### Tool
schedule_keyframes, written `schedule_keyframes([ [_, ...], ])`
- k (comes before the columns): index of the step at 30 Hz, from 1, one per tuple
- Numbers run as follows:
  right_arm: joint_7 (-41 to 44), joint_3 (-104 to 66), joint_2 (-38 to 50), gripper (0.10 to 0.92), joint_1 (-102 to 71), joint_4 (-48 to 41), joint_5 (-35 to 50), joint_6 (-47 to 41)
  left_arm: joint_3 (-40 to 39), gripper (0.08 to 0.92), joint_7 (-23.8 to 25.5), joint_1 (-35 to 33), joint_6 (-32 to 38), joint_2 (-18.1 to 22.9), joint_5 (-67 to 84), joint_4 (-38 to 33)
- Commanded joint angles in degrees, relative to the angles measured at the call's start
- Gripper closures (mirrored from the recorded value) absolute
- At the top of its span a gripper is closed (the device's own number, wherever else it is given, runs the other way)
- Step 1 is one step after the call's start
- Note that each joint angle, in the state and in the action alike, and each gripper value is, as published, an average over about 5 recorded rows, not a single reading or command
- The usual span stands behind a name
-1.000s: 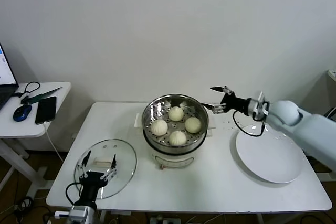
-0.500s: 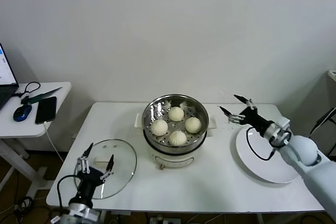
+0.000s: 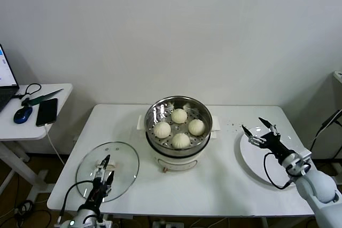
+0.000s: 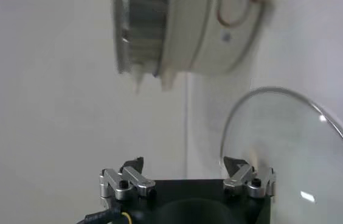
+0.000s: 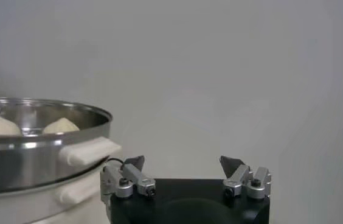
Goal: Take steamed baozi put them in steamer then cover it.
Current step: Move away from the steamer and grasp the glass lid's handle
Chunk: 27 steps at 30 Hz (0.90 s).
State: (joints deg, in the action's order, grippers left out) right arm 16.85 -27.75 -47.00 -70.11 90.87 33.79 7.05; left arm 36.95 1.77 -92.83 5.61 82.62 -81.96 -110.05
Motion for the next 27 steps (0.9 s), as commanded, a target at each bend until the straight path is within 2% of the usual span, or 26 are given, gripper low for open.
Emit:
schedule_keyframes([
  [1,-0.16,-4.11,-3.89,0.203,-4.22,-1.09,-2.75,0.22,0.01,0.177,-5.74,5.28,-6.15,0.47,-8.53,10.53],
  [12,1.64,-3.23,-3.74,0.203,-2.32,-3.19,-3.16,0.24,-0.23,0.177,-10.94,10.75,-6.90,-1.11,-2.70,15.81],
  [27,2.87,-2.18,-3.71,0.203,-0.53,-4.73,-4.40,0.21,-1.71,0.177,-11.81,13.86,-7.09,-1.07,0.01,19.05],
])
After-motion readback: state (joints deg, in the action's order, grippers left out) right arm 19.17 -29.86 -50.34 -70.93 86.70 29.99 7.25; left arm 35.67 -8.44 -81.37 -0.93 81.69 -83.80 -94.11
